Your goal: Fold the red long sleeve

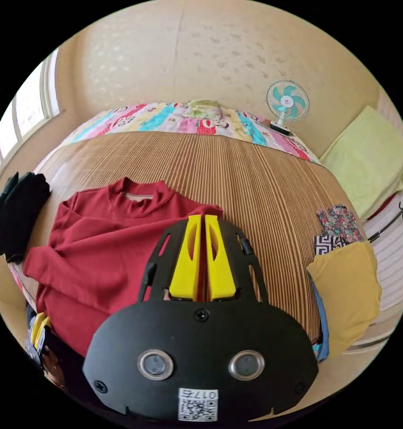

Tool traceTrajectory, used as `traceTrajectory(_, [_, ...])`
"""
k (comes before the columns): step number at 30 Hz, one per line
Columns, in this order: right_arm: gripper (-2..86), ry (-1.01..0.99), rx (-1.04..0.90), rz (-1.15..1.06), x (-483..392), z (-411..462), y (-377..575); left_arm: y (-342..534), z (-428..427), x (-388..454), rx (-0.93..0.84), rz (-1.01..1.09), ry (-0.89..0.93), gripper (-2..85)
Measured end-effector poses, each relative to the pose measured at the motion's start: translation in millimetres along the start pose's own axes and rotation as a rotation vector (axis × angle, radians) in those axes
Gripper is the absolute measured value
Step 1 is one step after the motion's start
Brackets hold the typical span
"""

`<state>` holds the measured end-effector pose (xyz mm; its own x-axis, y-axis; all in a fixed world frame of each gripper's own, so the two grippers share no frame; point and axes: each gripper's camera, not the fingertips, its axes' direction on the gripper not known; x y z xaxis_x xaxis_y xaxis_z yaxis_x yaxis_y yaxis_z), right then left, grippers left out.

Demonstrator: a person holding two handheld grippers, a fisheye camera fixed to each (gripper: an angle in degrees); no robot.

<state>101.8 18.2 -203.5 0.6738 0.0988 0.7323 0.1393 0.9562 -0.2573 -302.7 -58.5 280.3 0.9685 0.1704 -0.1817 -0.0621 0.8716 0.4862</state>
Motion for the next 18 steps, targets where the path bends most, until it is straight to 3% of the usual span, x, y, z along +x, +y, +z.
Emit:
traceTrajectory(3, [3.0,0.114,0.033,0.139,63.8,-0.1,7.4,-3.0,1.5,-8.3,-0.003,-0.05,0.048,6.5])
traceTrajectory(5, [4.2,0.317,-0.227,0.186,108.1,55.0,4.7,-4.6,2.1,-11.9,-0.006,-0.066,0.069,6.5])
traceTrajectory(6, [5.3,0.318,-0.287,0.211,118.1,63.0,5.3,-5.4,2.2,-13.6,-0.008,-0.069,0.079,6.5])
traceTrajectory(9, [7.9,0.078,-0.057,0.161,113.8,9.3,21.9,-6.8,2.5,-18.7,-0.009,-0.081,0.109,6.5])
traceTrajectory(11, [9.6,-0.148,0.055,-0.005,64.4,-34.6,31.3,-7.4,3.2,-22.3,-0.007,-0.103,0.128,6.4])
traceTrajectory(16, [13.6,-0.66,-0.043,-0.389,-66.9,-53.0,49.7,-8.2,4.4,-23.9,-0.004,-0.125,0.146,6.3])
traceTrajectory(18, [13.9,-0.666,-0.122,-0.498,-115.0,-38.2,61.9,-8.6,4.4,-23.6,-0.006,-0.121,0.149,6.3])
